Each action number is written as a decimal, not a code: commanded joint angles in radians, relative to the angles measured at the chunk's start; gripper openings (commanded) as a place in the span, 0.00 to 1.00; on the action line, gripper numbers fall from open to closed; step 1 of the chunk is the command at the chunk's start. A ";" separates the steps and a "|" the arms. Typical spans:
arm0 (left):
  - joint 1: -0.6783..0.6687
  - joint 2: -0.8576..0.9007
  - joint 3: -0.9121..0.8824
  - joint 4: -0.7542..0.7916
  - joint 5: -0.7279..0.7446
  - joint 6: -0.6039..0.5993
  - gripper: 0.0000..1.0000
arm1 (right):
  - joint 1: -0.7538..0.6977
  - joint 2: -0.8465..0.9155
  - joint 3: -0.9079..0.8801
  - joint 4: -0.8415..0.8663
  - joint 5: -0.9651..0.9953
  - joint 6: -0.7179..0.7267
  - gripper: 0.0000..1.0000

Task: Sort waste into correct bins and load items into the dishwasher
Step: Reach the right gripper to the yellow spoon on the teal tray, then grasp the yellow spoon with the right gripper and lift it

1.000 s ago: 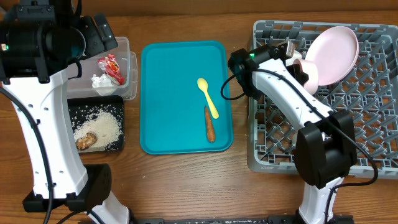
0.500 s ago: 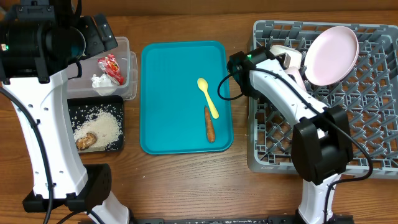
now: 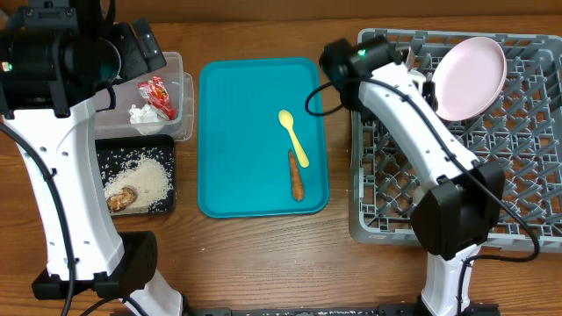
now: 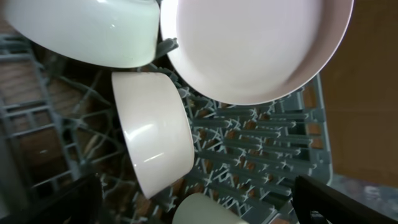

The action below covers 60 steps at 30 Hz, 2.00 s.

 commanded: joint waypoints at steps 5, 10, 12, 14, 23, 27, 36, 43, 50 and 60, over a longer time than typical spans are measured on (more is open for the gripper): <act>0.000 0.005 0.010 0.000 0.008 -0.014 1.00 | -0.005 -0.001 0.183 0.077 -0.482 -0.286 1.00; 0.000 0.005 0.010 0.001 0.008 -0.014 1.00 | -0.005 0.000 0.168 0.240 -0.791 -0.365 0.98; 0.000 0.005 0.009 0.000 0.008 -0.014 1.00 | -0.005 0.001 0.153 0.308 -0.829 -0.369 0.95; 0.000 0.005 0.009 0.001 0.008 -0.014 1.00 | -0.005 0.002 0.126 0.376 -0.838 -0.379 0.95; 0.000 0.005 0.010 0.000 0.008 -0.014 1.00 | -0.005 0.026 -0.048 0.546 -0.894 -0.449 0.91; 0.000 0.005 0.009 0.001 0.008 -0.014 1.00 | -0.005 0.029 -0.160 0.643 -0.913 -0.455 0.91; 0.000 0.005 0.010 0.018 0.008 -0.014 1.00 | -0.003 0.035 -0.373 0.986 -1.032 -0.417 0.89; 0.000 0.005 0.010 0.016 0.008 -0.014 1.00 | 0.039 0.100 -0.394 1.093 -1.031 -0.374 0.84; 0.000 0.005 0.009 0.016 0.008 -0.014 1.00 | 0.077 0.119 -0.394 1.108 -0.879 -0.348 0.74; 0.000 0.005 0.010 0.016 0.008 -0.014 1.00 | 0.117 0.181 -0.394 1.164 -0.748 -0.320 0.61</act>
